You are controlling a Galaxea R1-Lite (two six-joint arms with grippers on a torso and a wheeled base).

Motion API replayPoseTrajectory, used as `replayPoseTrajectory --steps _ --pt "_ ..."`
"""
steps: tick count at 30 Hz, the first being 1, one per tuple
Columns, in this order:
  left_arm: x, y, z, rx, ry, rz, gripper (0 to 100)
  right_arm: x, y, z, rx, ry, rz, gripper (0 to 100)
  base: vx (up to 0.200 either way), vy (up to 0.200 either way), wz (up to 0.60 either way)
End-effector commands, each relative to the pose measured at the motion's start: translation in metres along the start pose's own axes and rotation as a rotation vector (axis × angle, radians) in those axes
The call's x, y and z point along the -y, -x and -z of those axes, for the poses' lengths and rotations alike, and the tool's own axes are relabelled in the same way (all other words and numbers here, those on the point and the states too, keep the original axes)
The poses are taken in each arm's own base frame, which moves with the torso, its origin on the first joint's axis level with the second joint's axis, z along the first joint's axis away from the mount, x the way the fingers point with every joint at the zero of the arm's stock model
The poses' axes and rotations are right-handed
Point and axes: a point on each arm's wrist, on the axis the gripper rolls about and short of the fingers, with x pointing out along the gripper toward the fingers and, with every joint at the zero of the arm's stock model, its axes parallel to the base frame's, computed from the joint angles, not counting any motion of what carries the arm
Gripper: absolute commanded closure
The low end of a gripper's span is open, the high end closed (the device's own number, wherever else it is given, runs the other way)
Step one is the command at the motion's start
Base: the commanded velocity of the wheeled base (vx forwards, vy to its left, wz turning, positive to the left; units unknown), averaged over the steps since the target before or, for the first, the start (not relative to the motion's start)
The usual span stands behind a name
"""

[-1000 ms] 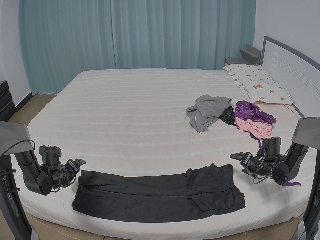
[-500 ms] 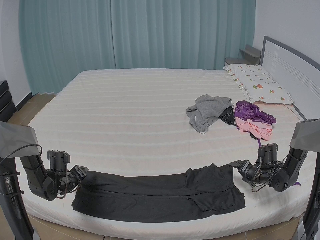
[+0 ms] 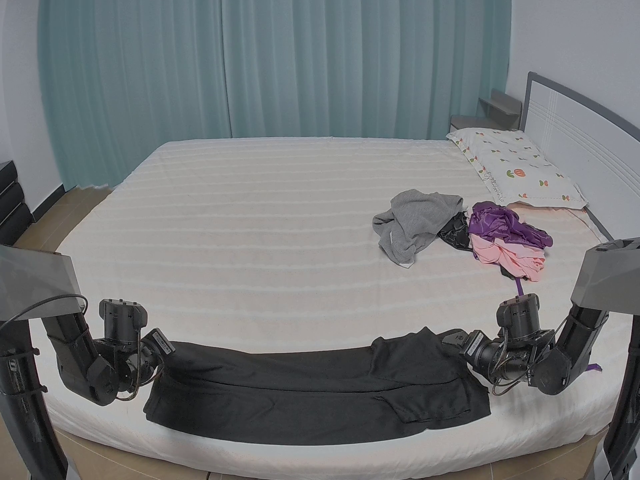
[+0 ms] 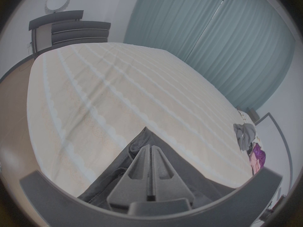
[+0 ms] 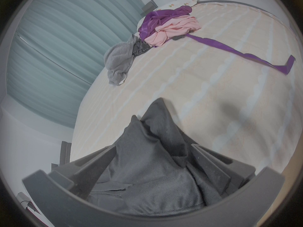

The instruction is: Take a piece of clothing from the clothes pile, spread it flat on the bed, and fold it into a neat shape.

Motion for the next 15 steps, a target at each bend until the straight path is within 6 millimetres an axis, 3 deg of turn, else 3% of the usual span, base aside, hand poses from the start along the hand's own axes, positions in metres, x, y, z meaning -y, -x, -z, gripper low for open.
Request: replayPoseTrajectory --steps 1,15 --pt "0.007 0.006 -0.006 0.028 0.025 0.033 100 -0.002 -0.006 0.006 -0.023 0.01 0.011 0 0.0 0.0 0.0" --pt "0.008 0.007 -0.008 0.032 0.031 0.041 100 -0.003 -0.019 0.015 -0.064 0.032 0.041 0 0.0 0.0 0.0"
